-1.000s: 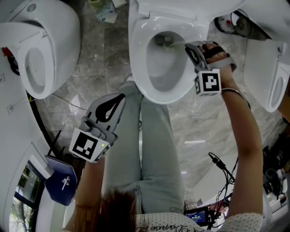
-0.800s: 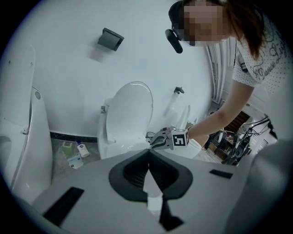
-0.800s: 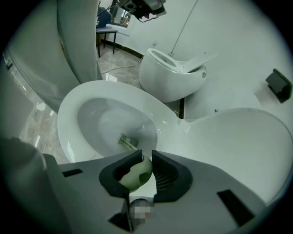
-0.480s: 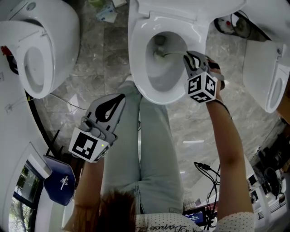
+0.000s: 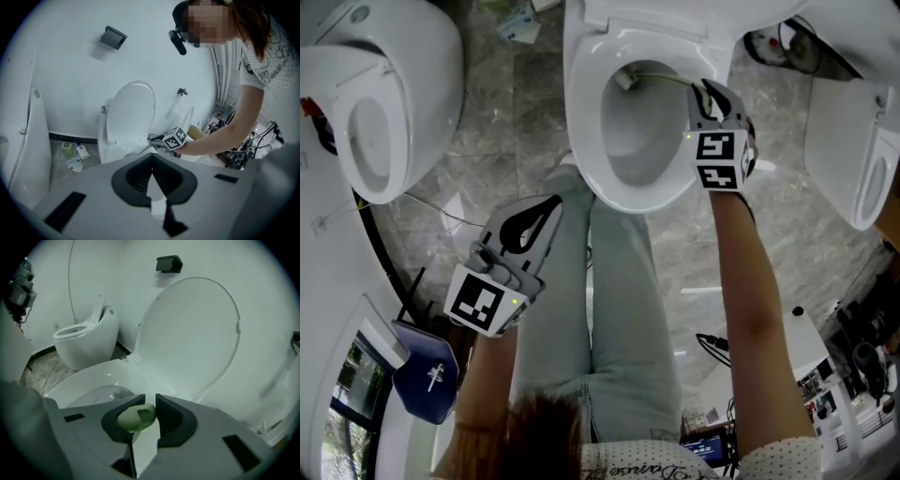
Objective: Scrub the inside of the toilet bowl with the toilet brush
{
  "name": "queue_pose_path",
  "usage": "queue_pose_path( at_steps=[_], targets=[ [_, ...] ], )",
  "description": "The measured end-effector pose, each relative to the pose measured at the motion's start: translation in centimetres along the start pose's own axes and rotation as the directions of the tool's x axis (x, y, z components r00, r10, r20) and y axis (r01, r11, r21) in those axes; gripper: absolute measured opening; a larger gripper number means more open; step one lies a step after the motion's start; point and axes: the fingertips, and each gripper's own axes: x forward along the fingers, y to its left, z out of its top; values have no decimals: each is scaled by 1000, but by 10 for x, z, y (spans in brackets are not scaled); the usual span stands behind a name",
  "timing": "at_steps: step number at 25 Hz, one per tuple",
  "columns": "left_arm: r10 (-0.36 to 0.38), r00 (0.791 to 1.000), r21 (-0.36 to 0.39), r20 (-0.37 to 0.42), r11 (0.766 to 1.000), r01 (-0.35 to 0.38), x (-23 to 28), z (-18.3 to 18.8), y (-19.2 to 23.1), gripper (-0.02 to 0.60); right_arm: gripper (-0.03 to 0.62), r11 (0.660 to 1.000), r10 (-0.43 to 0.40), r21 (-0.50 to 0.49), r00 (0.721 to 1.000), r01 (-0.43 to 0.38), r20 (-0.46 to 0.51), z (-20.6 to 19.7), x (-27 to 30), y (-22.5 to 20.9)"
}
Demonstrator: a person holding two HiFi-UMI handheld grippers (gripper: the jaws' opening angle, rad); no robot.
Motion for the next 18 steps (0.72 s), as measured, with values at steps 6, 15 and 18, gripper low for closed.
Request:
queue_pose_path(
  at_steps=[6,15,18],
  targets=[
    [-9,1000,-9,-30,1000,9,2,-3,-4,3,77,996,-83,30,996,83,7,5,-3,-30],
    [-17,1000,7,-10,1000,17,2,-1,-3,3,74,975,6,-222,1000,0,26,13,-1,-1],
    [-21,1000,7,-4,1000,21,3,2,-4,3,75,913,99,-401,995,-79,29,18,-2,27]
  ],
)
